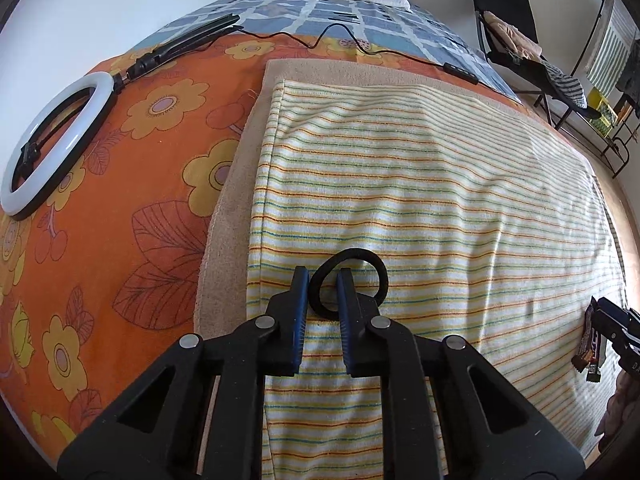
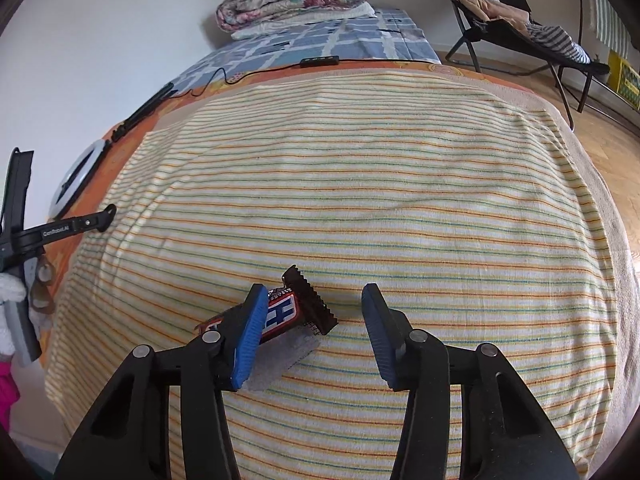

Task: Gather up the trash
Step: 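Close the left tool on the black ring while the right tool grasps the candy bar, then carry the ring in the left tool and candy bar in the right tool to the basket, then open the left tool over the basket while the right tool releases the candy bar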

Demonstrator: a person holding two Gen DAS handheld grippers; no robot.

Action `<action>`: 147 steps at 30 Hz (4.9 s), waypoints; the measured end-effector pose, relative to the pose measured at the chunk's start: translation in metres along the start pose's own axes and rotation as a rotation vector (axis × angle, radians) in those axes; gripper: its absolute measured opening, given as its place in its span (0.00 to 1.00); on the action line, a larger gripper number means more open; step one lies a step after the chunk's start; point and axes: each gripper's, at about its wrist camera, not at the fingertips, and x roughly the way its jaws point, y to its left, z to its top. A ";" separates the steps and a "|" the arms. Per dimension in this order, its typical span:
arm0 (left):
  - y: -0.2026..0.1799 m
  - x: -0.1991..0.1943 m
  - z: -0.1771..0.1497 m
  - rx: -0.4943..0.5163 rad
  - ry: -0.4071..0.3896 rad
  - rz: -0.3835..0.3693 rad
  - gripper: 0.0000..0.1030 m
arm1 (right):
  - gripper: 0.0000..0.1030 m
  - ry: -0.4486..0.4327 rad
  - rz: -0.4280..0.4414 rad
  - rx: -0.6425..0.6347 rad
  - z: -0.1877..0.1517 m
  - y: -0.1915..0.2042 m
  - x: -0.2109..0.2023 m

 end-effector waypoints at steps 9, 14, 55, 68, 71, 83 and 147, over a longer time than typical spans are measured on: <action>-0.007 0.001 0.001 0.034 -0.016 0.031 0.04 | 0.09 0.008 0.048 -0.008 -0.001 0.002 0.002; -0.007 -0.002 0.001 0.028 -0.024 0.027 0.03 | 0.02 0.003 0.064 -0.011 -0.003 0.004 -0.001; -0.063 -0.177 -0.080 0.131 -0.177 -0.098 0.02 | 0.00 -0.229 0.123 -0.090 -0.015 0.027 -0.157; -0.096 -0.210 -0.171 0.168 -0.155 -0.115 0.02 | 0.00 -0.209 0.145 -0.127 -0.076 0.035 -0.200; -0.102 -0.213 -0.189 0.179 -0.144 -0.114 0.02 | 0.00 -0.188 0.155 -0.127 -0.092 0.036 -0.204; -0.119 -0.197 -0.251 0.173 -0.061 -0.132 0.02 | 0.00 -0.136 0.174 -0.164 -0.147 0.049 -0.215; -0.119 -0.142 -0.306 0.100 0.115 -0.108 0.68 | 0.59 0.172 0.082 -0.059 -0.226 0.044 -0.143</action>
